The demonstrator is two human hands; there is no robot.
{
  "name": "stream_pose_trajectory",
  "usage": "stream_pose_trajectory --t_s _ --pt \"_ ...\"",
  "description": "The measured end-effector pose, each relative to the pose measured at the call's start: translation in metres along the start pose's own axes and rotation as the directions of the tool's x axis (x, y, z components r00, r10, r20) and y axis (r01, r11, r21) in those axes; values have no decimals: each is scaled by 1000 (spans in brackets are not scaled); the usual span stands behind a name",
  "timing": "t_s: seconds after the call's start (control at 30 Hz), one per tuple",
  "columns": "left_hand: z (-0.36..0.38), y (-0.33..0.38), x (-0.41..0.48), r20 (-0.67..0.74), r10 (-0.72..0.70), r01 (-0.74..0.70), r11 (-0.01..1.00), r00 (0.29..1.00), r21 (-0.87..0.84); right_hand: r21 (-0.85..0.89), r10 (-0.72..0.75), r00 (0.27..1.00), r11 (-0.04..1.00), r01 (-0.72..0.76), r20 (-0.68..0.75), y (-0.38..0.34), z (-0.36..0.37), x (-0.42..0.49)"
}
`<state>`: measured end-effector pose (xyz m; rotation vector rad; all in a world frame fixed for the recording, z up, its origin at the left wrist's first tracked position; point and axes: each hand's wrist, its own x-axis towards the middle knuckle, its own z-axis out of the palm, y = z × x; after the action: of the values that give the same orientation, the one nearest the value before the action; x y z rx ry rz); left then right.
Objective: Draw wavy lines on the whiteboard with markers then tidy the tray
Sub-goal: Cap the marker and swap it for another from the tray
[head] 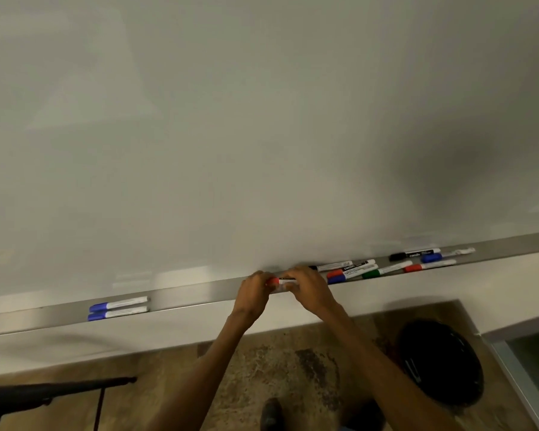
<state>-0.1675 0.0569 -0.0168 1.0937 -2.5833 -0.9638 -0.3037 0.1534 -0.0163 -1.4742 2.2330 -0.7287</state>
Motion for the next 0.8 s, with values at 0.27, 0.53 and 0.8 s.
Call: stream_pose_trajectory --t_s 0.27,0.53,0.8 --pt "-59 4 0 46 165 -154 970 985 -187 -104 -105 992 988 112 70 -31 -27 18" --pt "-114 33 4 141 271 -237 947 952 -216 -324 -343 937 896 304 -70 -64 -85 16" --pt "-148 45 7 100 342 -315 923 934 -221 -458 -374 921 841 289 -106 -90 -99 22"
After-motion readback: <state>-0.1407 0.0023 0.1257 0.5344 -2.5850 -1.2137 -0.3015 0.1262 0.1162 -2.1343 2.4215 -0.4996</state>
